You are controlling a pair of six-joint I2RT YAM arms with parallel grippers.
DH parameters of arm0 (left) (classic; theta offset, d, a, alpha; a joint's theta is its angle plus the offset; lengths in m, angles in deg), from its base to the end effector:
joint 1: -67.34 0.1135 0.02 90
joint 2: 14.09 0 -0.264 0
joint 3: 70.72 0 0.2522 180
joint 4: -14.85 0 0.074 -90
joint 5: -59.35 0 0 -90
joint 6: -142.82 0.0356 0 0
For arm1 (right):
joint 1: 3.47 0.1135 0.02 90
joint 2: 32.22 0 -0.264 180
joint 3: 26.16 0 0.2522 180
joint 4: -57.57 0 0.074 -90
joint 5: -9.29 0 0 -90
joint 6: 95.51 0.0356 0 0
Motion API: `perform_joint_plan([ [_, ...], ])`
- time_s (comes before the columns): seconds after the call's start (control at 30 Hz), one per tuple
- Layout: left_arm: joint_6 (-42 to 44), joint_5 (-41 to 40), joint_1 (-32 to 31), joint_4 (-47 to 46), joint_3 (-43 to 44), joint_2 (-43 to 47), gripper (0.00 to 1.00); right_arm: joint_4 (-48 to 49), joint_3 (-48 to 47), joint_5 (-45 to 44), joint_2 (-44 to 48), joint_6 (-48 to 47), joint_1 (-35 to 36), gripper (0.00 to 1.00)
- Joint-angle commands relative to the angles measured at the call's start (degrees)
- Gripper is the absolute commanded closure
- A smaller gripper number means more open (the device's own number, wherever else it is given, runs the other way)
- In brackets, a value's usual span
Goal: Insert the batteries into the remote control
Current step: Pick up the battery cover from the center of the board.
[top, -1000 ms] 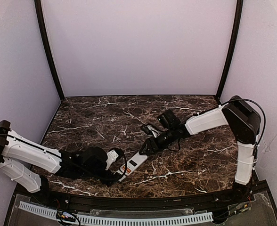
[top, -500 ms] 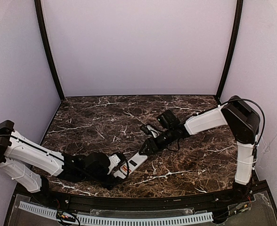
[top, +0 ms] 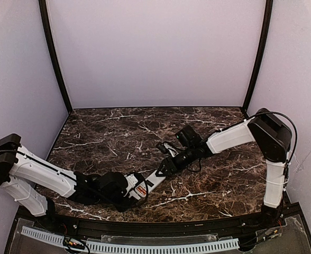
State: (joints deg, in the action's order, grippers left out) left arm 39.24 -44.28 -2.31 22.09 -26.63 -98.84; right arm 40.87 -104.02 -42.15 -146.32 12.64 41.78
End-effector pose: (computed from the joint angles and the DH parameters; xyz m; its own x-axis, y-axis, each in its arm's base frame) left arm 0.0983 -0.2408 0.1315 -0.4519 0.5621 -0.6927 0.7717 0.6358 0.0125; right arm 0.2606 0.2944 0.1241 -0.7892 -0.4502 -0.4177 -0.6040 0.4461 0.6604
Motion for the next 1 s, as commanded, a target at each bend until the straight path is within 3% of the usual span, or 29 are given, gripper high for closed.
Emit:
perform_joint_plan([
  [0.0, 1.39, -0.64, -0.16, 5.20, 0.23, 1.27, 0.52, -0.77, 1.58, 0.15, 0.59, 0.65, 0.80, 0.48],
  [0.13, 2.94, -0.31, -0.24, 6.15, 0.50, 4.24, 0.59, -0.52, 1.78, 0.48, 1.17, 0.79, 0.80, 0.48],
  [0.37, 5.00, -0.38, -0.14, 8.68, 3.93, 5.45, 0.62, -0.68, 1.46, -0.03, 2.19, 1.31, -0.84, 0.43],
  [0.67, 6.19, -1.36, -0.15, 8.72, 8.57, 0.15, 0.62, -2.10, -0.39, -0.37, 0.74, 0.15, -1.95, 0.40],
  [0.97, 6.39, -1.79, 0.01, 8.43, 10.43, -2.93, 0.62, -1.36, -0.21, 0.93, -0.32, 0.21, -1.85, 0.45],
])
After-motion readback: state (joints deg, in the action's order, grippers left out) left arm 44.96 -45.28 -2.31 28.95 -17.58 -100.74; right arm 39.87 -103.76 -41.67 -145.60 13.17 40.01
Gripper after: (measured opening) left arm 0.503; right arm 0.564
